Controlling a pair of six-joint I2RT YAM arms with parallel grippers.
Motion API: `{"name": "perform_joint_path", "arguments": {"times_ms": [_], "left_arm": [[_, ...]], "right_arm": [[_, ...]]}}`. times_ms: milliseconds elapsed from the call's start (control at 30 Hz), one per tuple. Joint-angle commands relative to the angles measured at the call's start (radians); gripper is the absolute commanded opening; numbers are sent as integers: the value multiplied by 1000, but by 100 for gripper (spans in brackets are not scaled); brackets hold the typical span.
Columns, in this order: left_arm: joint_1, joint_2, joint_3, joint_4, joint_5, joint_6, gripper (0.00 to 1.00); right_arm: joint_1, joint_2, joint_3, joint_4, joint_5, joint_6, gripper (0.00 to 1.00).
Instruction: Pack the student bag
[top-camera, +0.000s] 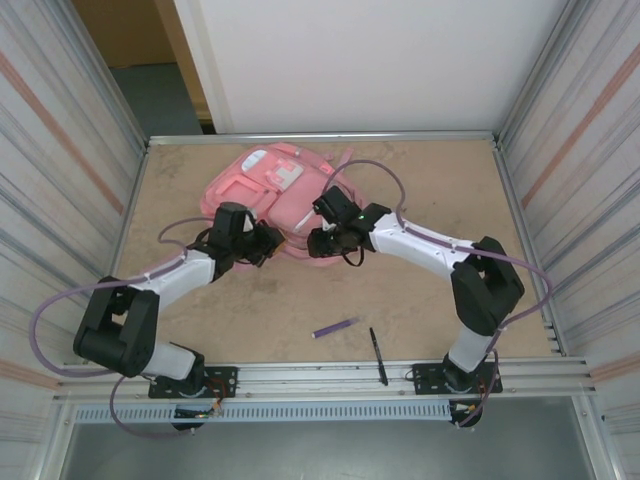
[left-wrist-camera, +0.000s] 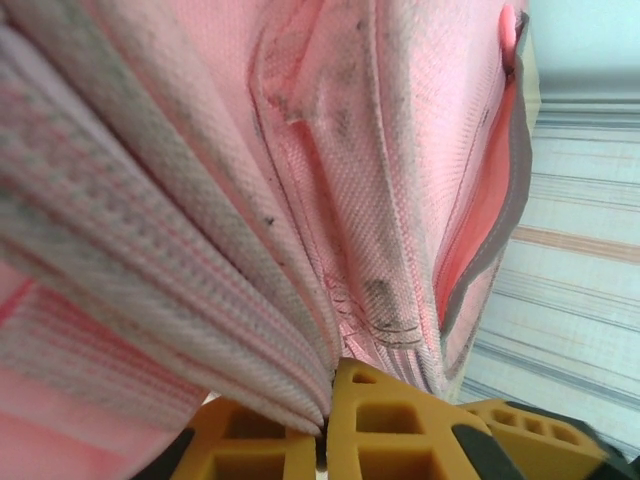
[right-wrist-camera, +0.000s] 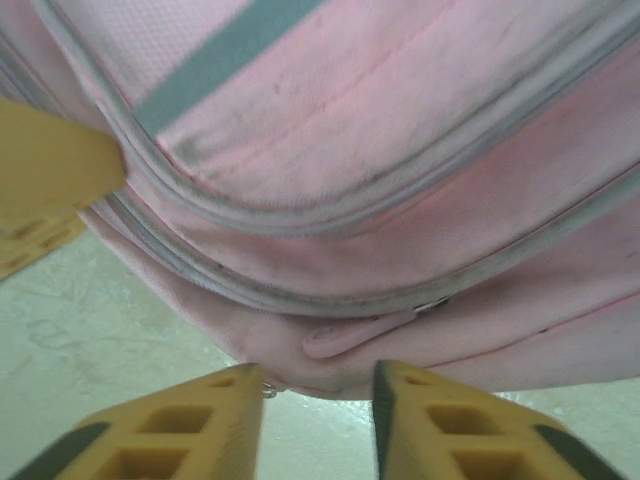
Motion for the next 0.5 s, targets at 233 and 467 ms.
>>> {"name": "perform_joint_path", "arguments": {"times_ms": [233,467], "left_arm": [[-10,-75,-33,83,57,-12,0],[-13,-84,-67,132,75,-48,0]], "right_arm": [[-1,-4,14,-5,28,39,37],[46,16,-48,41,54,81,34]]}}
